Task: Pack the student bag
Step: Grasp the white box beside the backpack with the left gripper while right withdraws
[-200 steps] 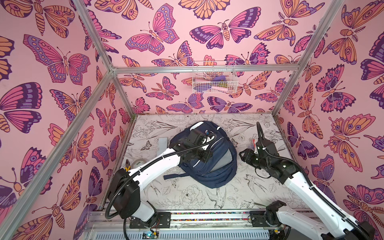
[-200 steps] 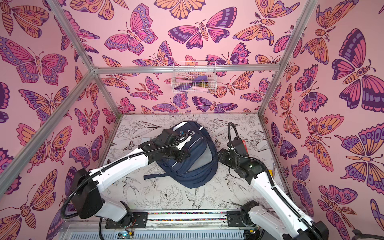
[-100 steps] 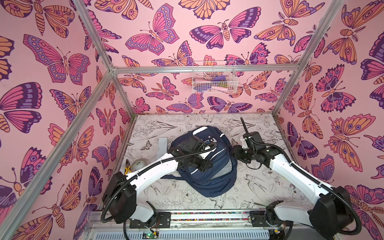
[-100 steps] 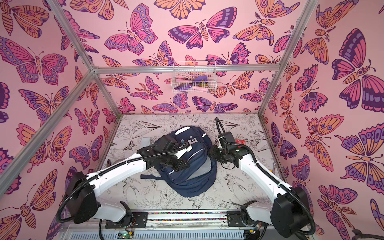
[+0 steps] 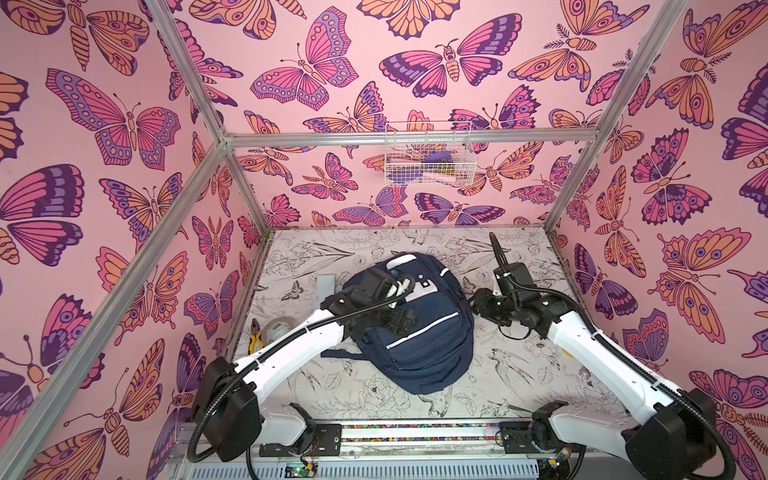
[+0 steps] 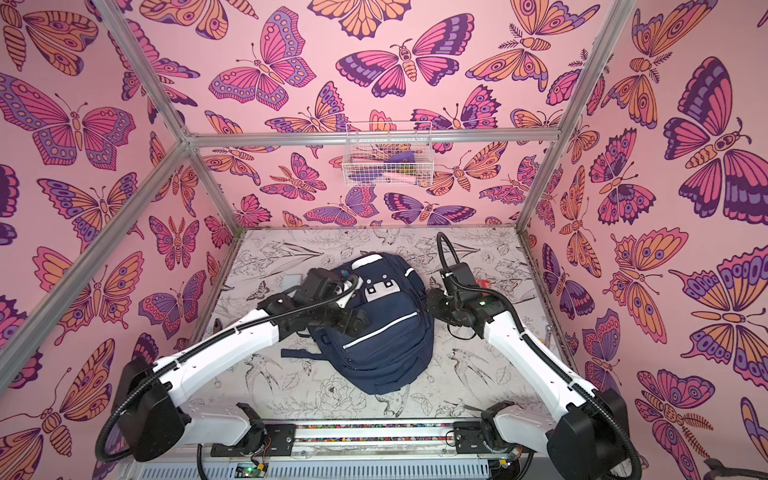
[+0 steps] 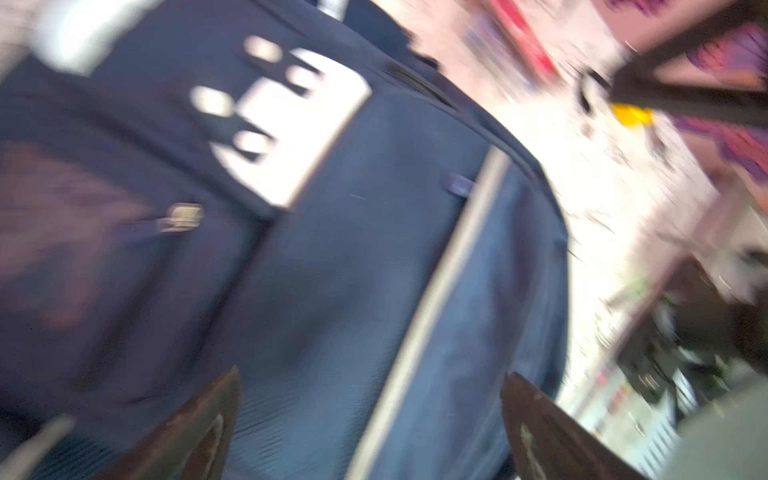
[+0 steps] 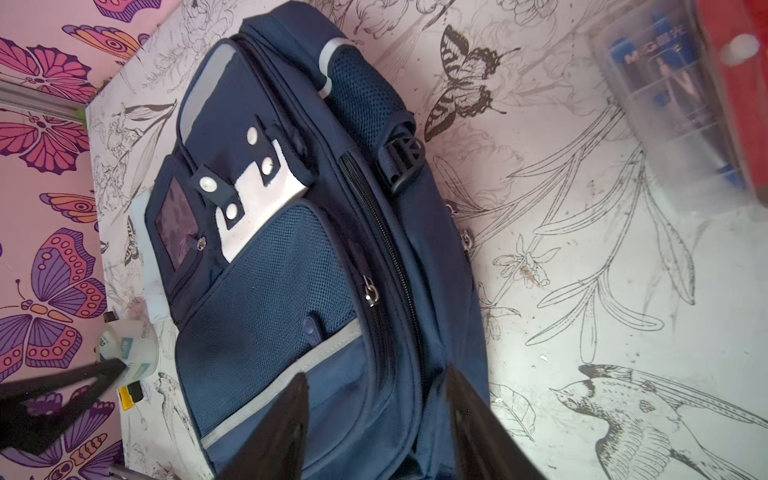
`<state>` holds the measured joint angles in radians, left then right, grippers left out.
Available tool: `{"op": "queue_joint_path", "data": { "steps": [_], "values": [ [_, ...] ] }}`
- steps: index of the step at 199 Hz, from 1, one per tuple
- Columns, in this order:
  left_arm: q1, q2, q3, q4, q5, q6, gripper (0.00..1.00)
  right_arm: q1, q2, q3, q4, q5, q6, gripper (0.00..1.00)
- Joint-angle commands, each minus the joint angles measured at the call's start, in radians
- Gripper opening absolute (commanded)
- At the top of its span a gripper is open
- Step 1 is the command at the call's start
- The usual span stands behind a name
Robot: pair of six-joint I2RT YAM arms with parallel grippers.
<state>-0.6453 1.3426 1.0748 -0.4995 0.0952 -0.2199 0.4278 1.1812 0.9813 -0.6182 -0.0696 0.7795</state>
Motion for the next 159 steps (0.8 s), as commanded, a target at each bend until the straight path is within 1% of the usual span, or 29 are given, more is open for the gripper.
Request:
{"op": "queue_joint_path", "data": {
  "steps": [1, 14, 23, 35, 52, 80, 98, 111, 139, 159],
  "values": [
    [0.069, -0.001, 0.039, -0.052, -0.238, -0.028, 1.0, 0.0, -0.023, 0.04, -0.038, 0.035, -0.021, 0.55],
    [0.122, 0.035, 0.071, -0.075, -0.352, -0.03, 1.0, 0.0, -0.024, 0.048, -0.035, 0.02, -0.026, 0.55],
    [0.181, 0.077, 0.106, -0.099, -0.382, -0.038, 1.0, 0.0, -0.023, 0.052, -0.031, 0.006, -0.026, 0.55],
    [0.278, 0.155, 0.178, -0.163, -0.349, -0.059, 0.99, 0.006, -0.023, 0.053, -0.022, -0.01, -0.026, 0.55],
    [0.403, 0.279, 0.284, -0.24, -0.266, -0.073, 1.0, 0.019, -0.019, 0.053, -0.011, -0.016, -0.023, 0.55],
    [0.534, 0.442, 0.374, -0.257, -0.195, -0.076, 1.0, 0.042, -0.022, 0.04, -0.001, -0.012, -0.012, 0.55],
    [0.585, 0.541, 0.441, -0.282, -0.145, -0.075, 1.0, 0.048, -0.03, 0.021, 0.015, -0.013, 0.005, 0.55],
    [0.607, 0.598, 0.48, -0.299, -0.152, -0.073, 1.0, 0.051, -0.035, 0.006, 0.027, -0.013, 0.016, 0.55],
    [0.615, 0.69, 0.552, -0.299, -0.158, -0.049, 0.97, 0.057, -0.023, -0.013, 0.047, -0.022, 0.029, 0.54],
    [0.616, 0.747, 0.595, -0.311, -0.138, -0.045, 0.98, 0.059, -0.006, -0.013, 0.055, -0.024, 0.03, 0.53]
  ]
}}
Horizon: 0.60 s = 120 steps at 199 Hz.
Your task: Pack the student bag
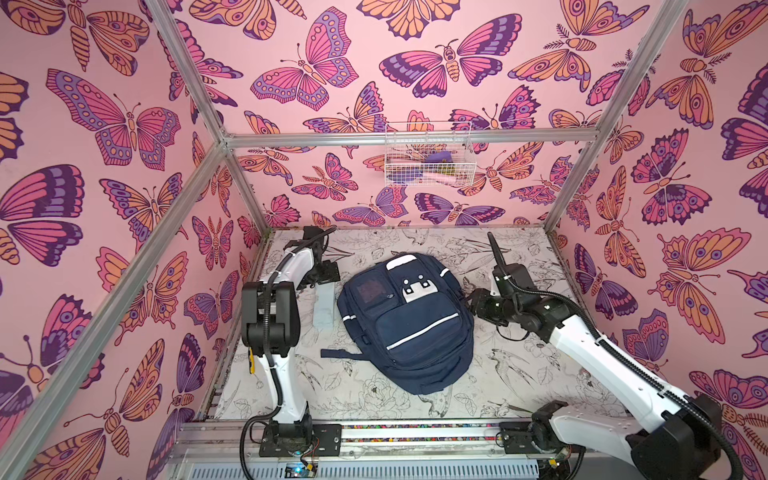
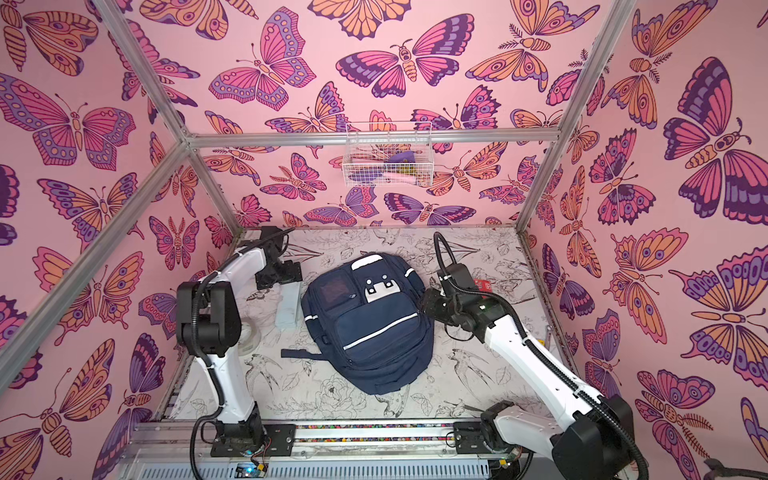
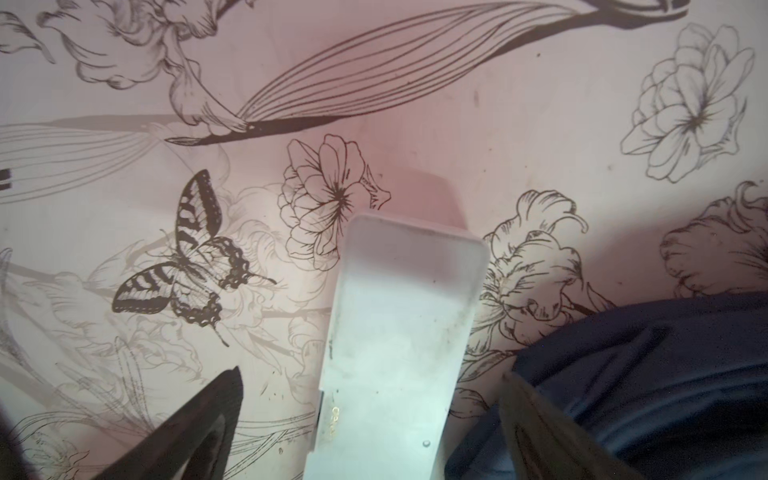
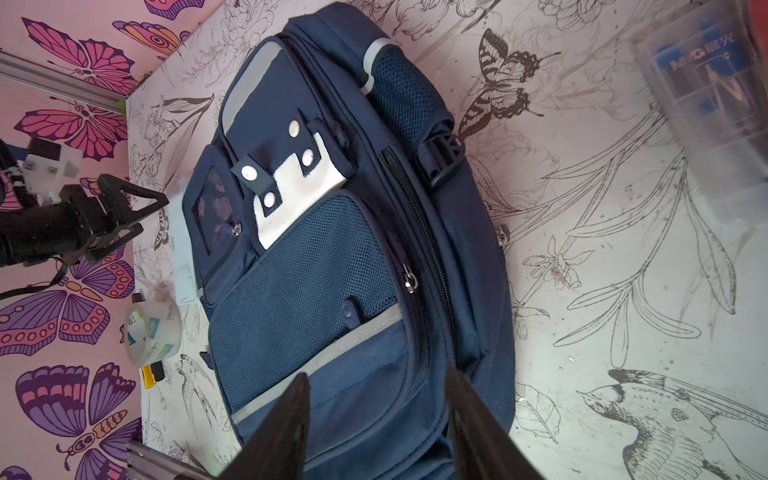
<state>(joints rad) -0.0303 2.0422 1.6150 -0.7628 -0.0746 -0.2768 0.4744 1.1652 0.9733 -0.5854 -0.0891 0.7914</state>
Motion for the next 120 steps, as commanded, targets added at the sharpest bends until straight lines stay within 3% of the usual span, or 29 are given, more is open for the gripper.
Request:
{"op": "queue_joint_path", "data": {
  "steps": [1, 48, 120],
  "values": [
    [0.0, 0.049, 0.056, -0.048, 0.033, 0.013, 0.98, 0.013, 0.011, -0.004, 0.022, -0.005, 0.017, 0.53],
    [0.001, 0.152, 0.138, -0.078, 0.005, 0.011, 0.95, 0.018, 0.065, 0.032, 0.038, -0.024, 0.008, 0.52],
    [0.0, 0.238, 0.211, -0.116, -0.028, 0.019, 0.8, 0.019, 0.09, 0.064, 0.033, -0.026, -0.008, 0.5]
  ]
}}
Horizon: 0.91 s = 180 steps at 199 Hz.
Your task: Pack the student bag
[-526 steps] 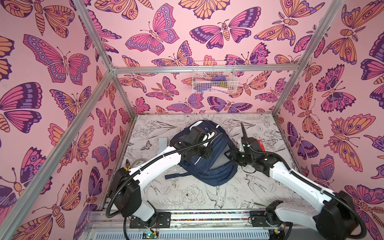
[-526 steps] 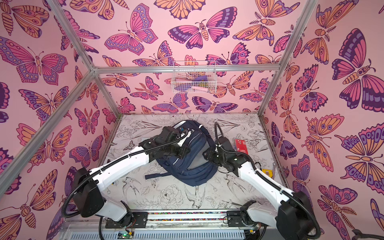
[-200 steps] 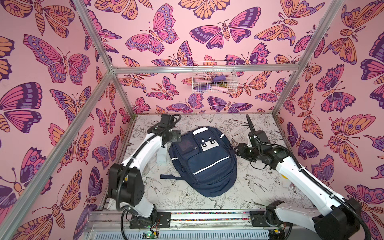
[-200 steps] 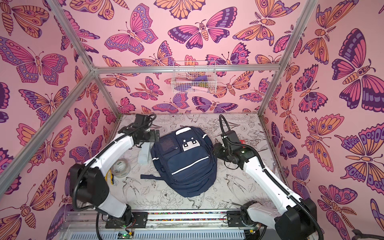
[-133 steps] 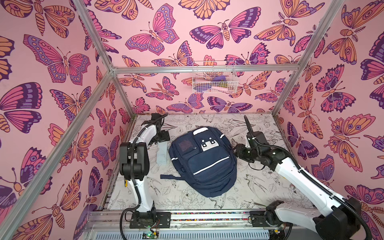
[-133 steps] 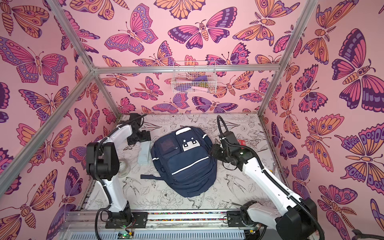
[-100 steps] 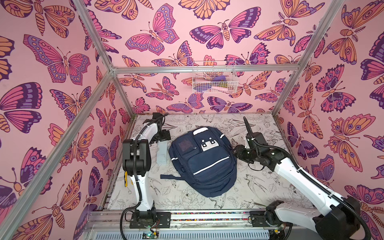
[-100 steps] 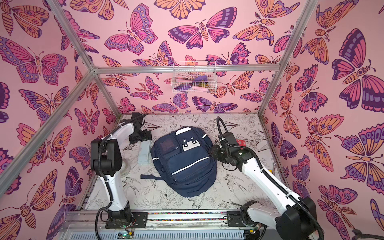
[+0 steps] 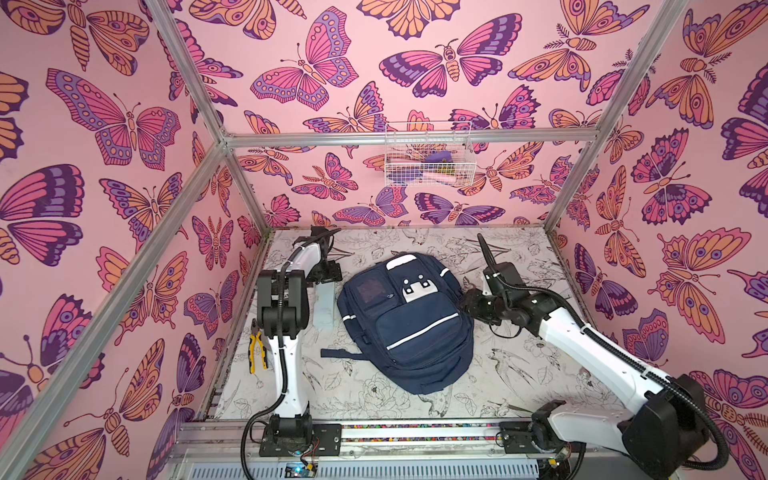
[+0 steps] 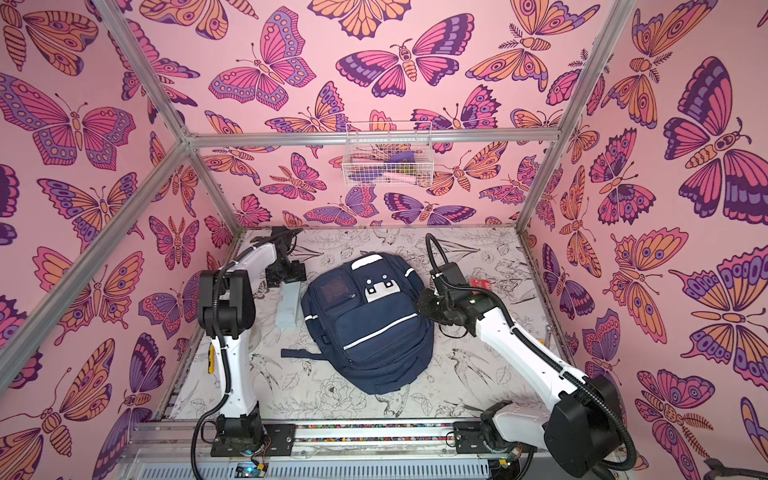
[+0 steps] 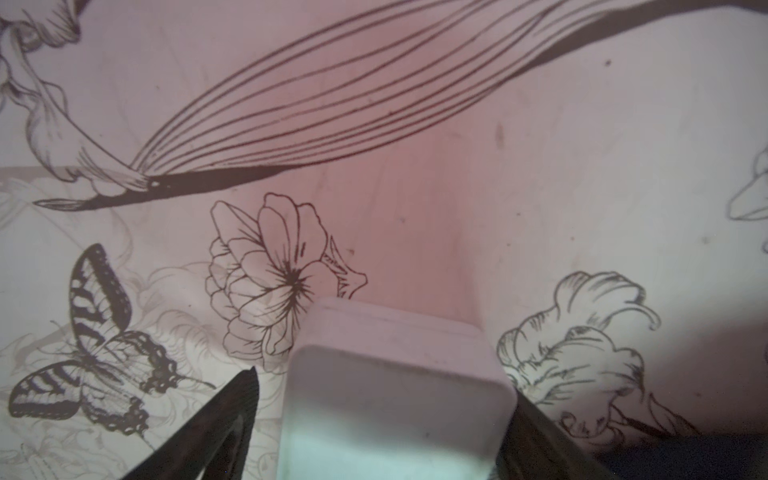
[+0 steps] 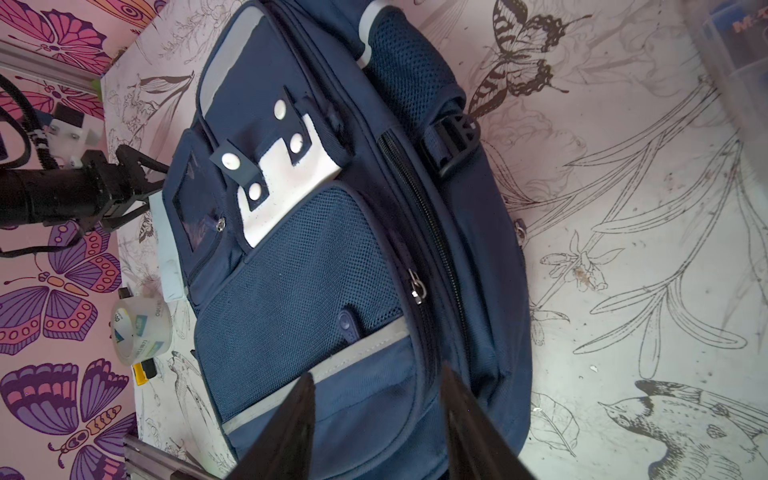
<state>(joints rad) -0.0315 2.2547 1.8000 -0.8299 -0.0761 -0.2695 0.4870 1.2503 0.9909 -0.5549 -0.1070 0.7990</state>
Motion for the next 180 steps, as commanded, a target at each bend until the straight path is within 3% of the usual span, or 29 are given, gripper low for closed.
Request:
{"op": "queue_joint_path", "data": {
  "steps": [1, 46, 97, 140, 180],
  "values": [
    [0.001, 0.026, 0.025, -0.049, -0.027, 0.012, 0.79, 0.007, 0.005, 0.047, 0.003, -0.008, -0.016, 0.5],
    [0.001, -0.011, 0.013, -0.06, -0.064, 0.01, 0.6, 0.007, 0.001, 0.091, -0.049, -0.035, -0.053, 0.49],
    [-0.016, -0.207, -0.024, -0.061, -0.024, -0.066, 0.36, 0.068, -0.025, 0.156, -0.042, -0.092, -0.154, 0.49],
    [-0.043, -0.453, -0.061, -0.058, 0.122, -0.175, 0.31, 0.212, 0.015, 0.242, 0.017, -0.075, -0.204, 0.5],
    [-0.103, -0.623, -0.217, 0.024, 0.402, -0.358, 0.29, 0.323, 0.104, 0.344, 0.077, -0.109, -0.226, 0.54]
  ]
}}
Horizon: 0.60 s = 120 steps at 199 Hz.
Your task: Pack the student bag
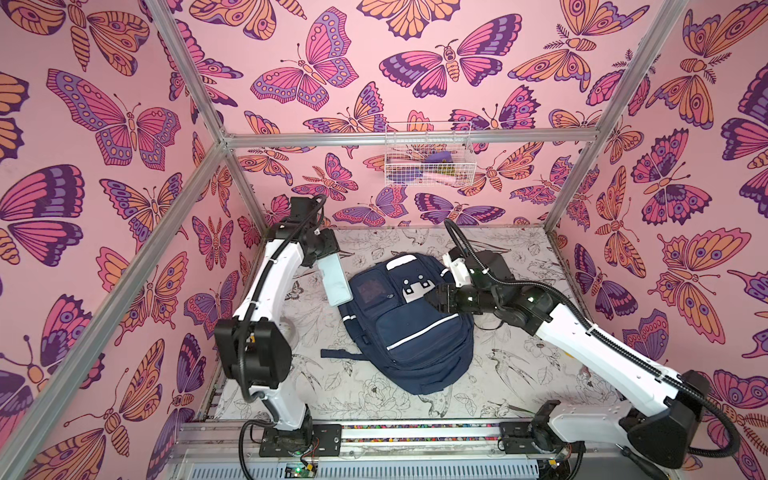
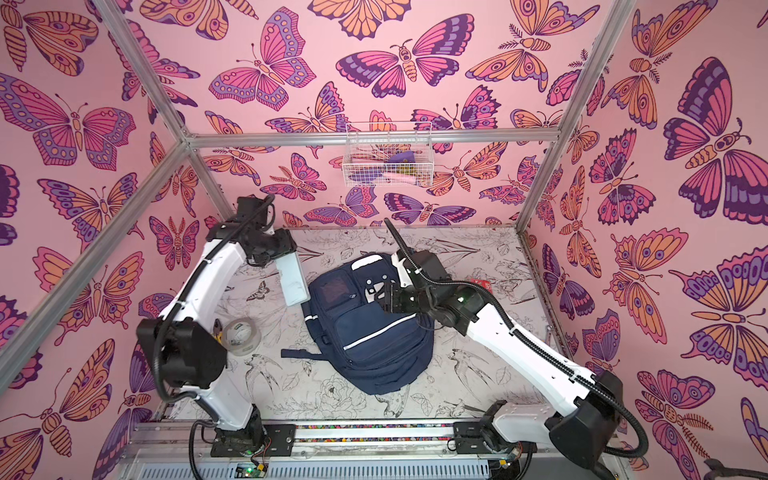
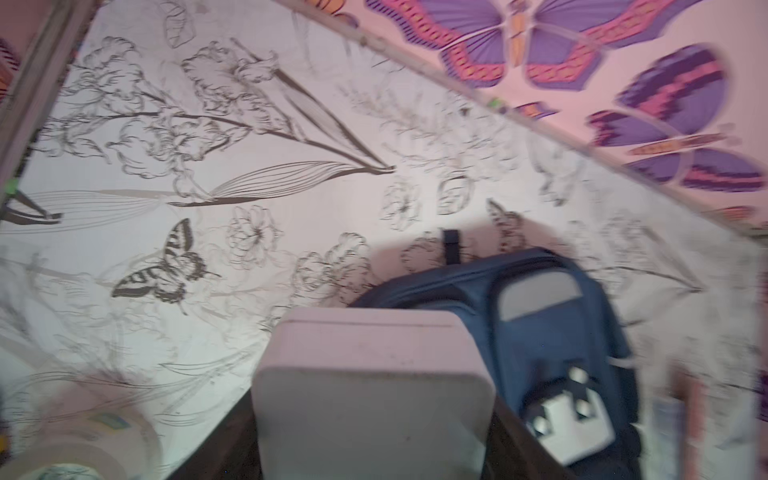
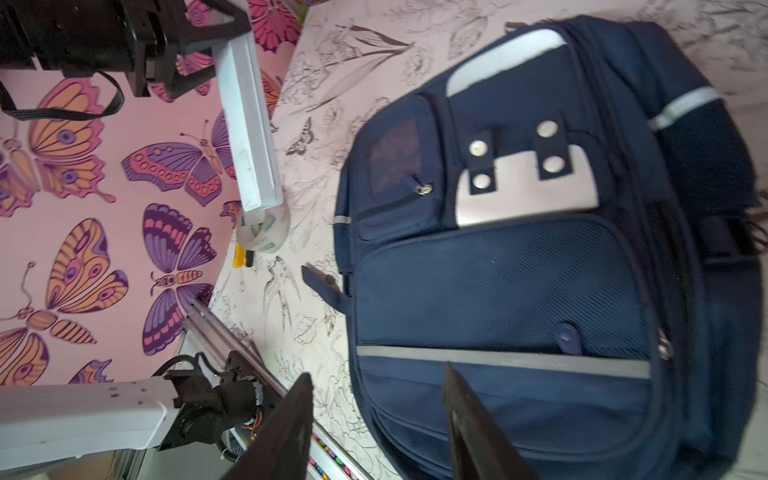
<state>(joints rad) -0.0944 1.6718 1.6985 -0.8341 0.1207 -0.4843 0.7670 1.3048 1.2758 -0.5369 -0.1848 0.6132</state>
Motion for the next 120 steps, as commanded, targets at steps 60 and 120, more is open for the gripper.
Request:
{"op": "queue_joint_path", "data": {
  "steps": [60, 120],
  "values": [
    [-0.165, -0.199, -0.342, 0.181, 0.327, -0.319, 0.26, 0.112, 0.15, 0.099, 0.115, -0.105, -0.024, 0.58],
    [-0.192, -0.215, -0.402, 0.254, 0.353, -0.362, 0.25, 0.166, 0.174, 0.086, 0.015, 0.006, -0.016, 0.56]
  ]
}}
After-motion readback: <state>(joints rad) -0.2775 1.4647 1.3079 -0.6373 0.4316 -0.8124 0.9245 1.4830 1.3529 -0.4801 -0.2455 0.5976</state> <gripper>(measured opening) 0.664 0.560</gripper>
